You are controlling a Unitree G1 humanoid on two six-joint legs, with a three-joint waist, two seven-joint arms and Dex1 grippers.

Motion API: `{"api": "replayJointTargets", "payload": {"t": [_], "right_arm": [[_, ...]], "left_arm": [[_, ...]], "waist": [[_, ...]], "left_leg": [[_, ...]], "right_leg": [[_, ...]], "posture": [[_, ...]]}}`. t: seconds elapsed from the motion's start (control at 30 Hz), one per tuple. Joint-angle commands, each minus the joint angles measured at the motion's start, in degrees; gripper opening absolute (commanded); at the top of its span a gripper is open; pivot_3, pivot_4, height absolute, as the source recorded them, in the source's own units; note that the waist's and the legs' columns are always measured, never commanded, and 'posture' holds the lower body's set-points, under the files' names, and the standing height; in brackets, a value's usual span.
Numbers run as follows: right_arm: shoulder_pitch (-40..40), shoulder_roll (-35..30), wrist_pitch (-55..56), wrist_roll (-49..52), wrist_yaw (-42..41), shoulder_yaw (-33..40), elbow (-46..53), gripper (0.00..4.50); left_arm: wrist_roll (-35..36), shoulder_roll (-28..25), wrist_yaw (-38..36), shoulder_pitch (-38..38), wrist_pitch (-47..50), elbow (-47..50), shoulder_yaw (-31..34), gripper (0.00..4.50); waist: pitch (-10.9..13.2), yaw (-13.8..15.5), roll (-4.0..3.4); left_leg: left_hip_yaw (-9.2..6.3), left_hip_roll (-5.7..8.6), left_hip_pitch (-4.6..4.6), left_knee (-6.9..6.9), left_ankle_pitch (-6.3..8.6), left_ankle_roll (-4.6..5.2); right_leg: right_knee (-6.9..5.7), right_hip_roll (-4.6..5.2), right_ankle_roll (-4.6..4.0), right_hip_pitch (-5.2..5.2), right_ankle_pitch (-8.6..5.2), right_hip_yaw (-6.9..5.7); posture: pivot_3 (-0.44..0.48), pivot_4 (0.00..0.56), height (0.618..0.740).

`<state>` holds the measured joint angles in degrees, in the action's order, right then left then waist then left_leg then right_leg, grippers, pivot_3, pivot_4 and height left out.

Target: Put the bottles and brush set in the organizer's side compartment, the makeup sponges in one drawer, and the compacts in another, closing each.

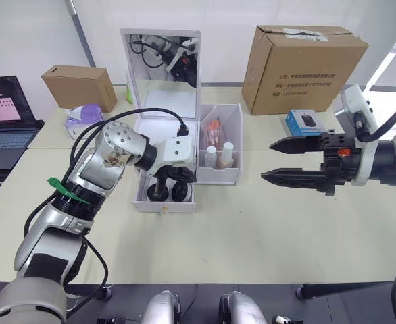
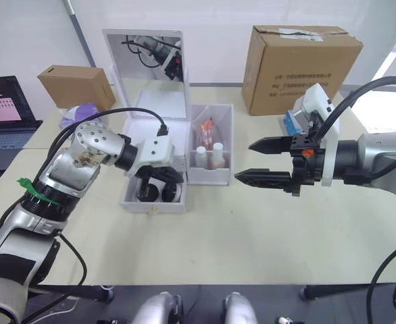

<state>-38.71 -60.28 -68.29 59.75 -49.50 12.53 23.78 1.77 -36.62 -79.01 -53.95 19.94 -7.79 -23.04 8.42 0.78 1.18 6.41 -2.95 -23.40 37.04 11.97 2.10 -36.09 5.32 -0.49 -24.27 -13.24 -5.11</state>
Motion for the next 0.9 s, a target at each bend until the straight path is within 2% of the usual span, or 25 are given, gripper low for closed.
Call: {"api": "replayJointTargets", "payload": {"t": [0.03, 0.2, 0.37, 0.63, 0.87, 0.9], "right_arm": [[-0.9, -0.3, 1.5, 0.6, 0.3, 1.9, 0.7, 4.50], [-0.8, -0.3, 1.5, 0.8, 0.5, 2.1, 0.9, 4.50], [-0.6, -0.4, 1.5, 0.8, 0.5, 2.3, 0.9, 4.50], [-0.5, -0.6, 1.4, 1.1, 0.3, 2.5, 0.9, 4.50], [-0.6, -0.6, 1.6, 0.8, -0.3, 2.2, 0.7, 4.50], [-0.6, -0.7, 1.7, 0.7, -0.4, 2.1, 0.7, 4.50]], "left_arm": [[-1.5, 0.0, -0.5, -0.9, -1.7, 0.7, -0.8, 0.03], [-7.2, -2.7, -1.4, -0.3, -5.8, -0.1, -4.2, 0.03], [-6.5, -1.0, -0.7, -1.0, -5.0, -0.4, -3.1, 0.03], [-0.6, 2.5, 2.9, -1.7, 2.5, 0.0, 4.4, 0.03], [7.2, 1.4, 5.2, 1.0, 9.3, 3.4, 13.1, 0.03], [8.3, 1.0, 6.0, 2.0, 10.0, 4.1, 14.7, 0.20]], "waist": [[0.0, 0.0, 0.00], [0.0, -0.1, 0.00], [0.0, 0.0, 0.00], [0.0, 0.0, 0.00], [0.0, -0.1, 0.00], [0.0, -0.1, 0.00]], "left_leg": [[0.00, 0.00, 0.00, 0.00, 0.00, 0.00], [0.00, 0.00, 0.01, 0.00, 0.00, 0.00], [0.00, 0.00, 0.00, 0.01, 0.00, 0.00], [-0.04, -0.02, -0.05, 0.14, 0.00, 0.01], [-0.04, -0.02, -0.03, 0.14, 0.00, 0.00], [-0.04, -0.02, -0.03, 0.13, 0.00, 0.01]], "right_leg": [[0.00, 0.00, 0.00, 0.00, 0.00, 0.00], [-0.01, -0.03, -0.01, -0.01, 0.00, 0.01], [-0.01, -0.01, 0.00, -0.01, 0.00, 0.02], [-0.04, -0.03, 0.00, -0.01, 0.00, 0.00], [-0.07, -0.04, 0.01, -0.01, 0.00, 0.01], [-0.06, -0.03, 0.01, -0.01, 0.00, 0.02]], "posture": [[0.000, 0.150, 0.731], [0.000, 0.150, 0.731], [0.000, 0.150, 0.731], [0.000, 0.150, 0.731], [0.000, 0.150, 0.731], [0.000, 0.150, 0.731]]}}
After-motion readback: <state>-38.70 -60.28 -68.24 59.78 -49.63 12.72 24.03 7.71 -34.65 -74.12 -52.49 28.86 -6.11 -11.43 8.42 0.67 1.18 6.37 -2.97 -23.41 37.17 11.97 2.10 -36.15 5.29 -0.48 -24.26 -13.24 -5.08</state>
